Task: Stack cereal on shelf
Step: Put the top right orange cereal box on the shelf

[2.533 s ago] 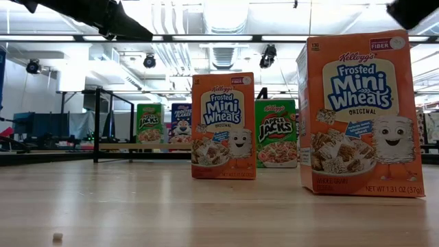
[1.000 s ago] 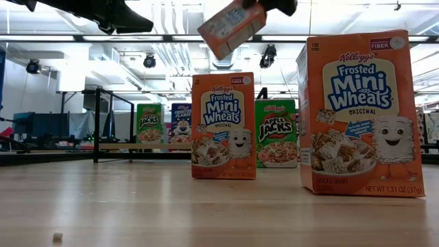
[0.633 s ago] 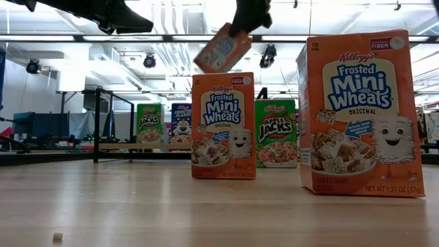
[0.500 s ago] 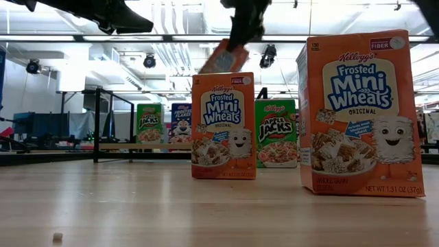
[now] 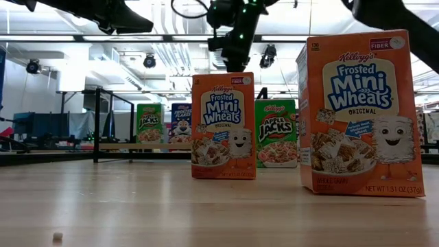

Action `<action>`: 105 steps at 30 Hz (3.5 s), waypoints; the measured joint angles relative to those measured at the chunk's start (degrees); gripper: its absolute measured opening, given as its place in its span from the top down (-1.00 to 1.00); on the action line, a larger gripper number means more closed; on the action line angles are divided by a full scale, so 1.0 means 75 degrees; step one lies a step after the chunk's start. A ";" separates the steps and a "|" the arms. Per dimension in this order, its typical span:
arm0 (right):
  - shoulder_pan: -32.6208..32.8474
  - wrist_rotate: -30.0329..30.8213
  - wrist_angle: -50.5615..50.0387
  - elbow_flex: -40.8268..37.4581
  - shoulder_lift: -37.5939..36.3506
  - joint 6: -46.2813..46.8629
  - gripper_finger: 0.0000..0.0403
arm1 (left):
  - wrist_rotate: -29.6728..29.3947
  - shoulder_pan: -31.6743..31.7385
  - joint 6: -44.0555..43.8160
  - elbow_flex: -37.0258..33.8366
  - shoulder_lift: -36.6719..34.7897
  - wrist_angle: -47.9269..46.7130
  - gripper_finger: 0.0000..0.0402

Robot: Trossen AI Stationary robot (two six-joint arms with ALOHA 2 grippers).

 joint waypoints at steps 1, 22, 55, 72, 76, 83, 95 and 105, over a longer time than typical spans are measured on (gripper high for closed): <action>-0.0020 -0.0010 -0.0007 0.0035 0.0077 -0.0082 0.35 | 0.0000 0.0000 0.0000 0.0000 0.0001 -0.0003 0.00; -0.0106 0.0323 -0.0182 0.0045 0.0323 -0.0339 0.19 | 0.0002 0.0002 -0.0002 0.0000 0.0013 -0.0010 0.00; -0.0103 -0.0417 0.0416 0.0039 0.0273 -0.0258 -0.21 | 0.0001 0.0001 -0.0001 0.0000 0.0013 -0.0005 0.00; -0.0353 -0.0887 0.0873 0.0075 0.0327 -0.0729 -0.23 | 0.0000 0.0000 0.0000 0.0000 0.0019 -0.0025 0.00; -0.0547 -0.1236 0.0876 0.0070 0.0465 -0.0709 -0.22 | 0.0002 0.0000 0.0000 -0.0002 0.0019 -0.0028 0.00; -0.0697 -0.1478 0.0877 0.0057 0.0613 -0.0734 -0.17 | 0.0001 0.0002 0.0000 -0.0003 0.0019 -0.0031 0.00; -0.0715 -0.1848 0.0876 0.0057 0.0649 -0.0800 0.15 | 0.0001 0.0001 0.0029 -0.0002 0.0016 -0.0033 0.00; -0.0775 -0.1784 0.0882 0.0057 0.0649 -0.0961 0.25 | 0.0001 0.0002 0.0029 -0.0003 0.0016 -0.0035 0.00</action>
